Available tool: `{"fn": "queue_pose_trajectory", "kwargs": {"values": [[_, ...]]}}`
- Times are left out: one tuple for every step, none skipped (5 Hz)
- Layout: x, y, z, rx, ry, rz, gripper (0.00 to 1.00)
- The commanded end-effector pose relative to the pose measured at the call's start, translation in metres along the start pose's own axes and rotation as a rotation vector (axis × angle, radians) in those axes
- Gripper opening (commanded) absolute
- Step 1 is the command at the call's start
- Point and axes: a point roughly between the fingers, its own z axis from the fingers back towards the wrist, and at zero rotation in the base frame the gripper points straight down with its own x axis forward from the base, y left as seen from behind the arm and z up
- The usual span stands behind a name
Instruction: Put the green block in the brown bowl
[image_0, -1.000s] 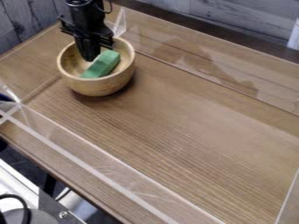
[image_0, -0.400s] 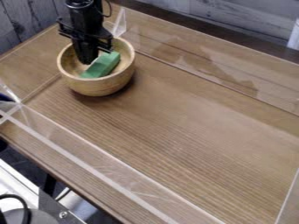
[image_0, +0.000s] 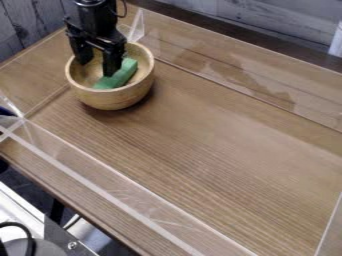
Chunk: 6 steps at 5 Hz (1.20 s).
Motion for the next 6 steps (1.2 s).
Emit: {"fn": "queue_pose_trajectory", "kwargs": {"values": [[0.013, 0.005, 0.038, 0.042, -0.068, -0.001, 1.0], [0.016, 0.003, 0.06, 0.048, -0.081, -0.004, 1.0], [0.022, -0.005, 0.093, 0.066, -0.106, -0.027, 1.0], [0.03, -0.034, 0.12, 0.01, -0.135, -0.05, 1.0], [0.026, -0.036, 0.102, -0.009, -0.123, -0.044, 0.0], [0.029, -0.02, 0.075, -0.001, -0.084, -0.047, 0.0]]}}
